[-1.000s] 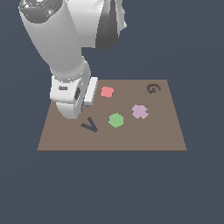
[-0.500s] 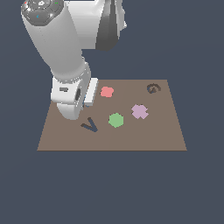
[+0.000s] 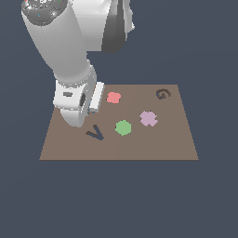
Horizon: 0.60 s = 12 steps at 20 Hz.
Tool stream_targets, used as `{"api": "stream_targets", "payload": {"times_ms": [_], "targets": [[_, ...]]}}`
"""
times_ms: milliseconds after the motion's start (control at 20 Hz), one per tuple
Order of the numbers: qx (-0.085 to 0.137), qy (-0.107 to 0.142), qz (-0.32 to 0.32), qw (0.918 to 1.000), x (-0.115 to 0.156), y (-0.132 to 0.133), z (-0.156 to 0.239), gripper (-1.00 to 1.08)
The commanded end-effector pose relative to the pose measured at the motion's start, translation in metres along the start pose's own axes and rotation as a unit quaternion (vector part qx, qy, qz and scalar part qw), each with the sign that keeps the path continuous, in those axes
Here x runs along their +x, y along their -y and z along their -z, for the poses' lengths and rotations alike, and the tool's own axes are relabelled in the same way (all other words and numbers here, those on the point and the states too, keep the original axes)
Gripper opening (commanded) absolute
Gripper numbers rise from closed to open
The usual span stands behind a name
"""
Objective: Insert a designated object into the corresponding slot on a board.
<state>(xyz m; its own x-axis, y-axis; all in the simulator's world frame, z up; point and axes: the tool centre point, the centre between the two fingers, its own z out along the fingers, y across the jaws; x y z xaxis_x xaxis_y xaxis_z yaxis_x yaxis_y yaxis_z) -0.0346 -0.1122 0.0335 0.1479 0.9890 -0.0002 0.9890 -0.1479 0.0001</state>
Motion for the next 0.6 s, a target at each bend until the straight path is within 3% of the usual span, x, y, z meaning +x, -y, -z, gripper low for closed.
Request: {"api": "stream_targets", "payload": {"times_ms": [0,250,550], "targets": [[0.000,0.000,0.003,1.0000,0.004,0.001,0.000,-1.00],[0.000,0.000,0.026,0.9997,0.034,0.007,0.001,-1.00],[0.000,0.000,0.078,0.9970,0.103,0.027,0.002,-1.00]]}}
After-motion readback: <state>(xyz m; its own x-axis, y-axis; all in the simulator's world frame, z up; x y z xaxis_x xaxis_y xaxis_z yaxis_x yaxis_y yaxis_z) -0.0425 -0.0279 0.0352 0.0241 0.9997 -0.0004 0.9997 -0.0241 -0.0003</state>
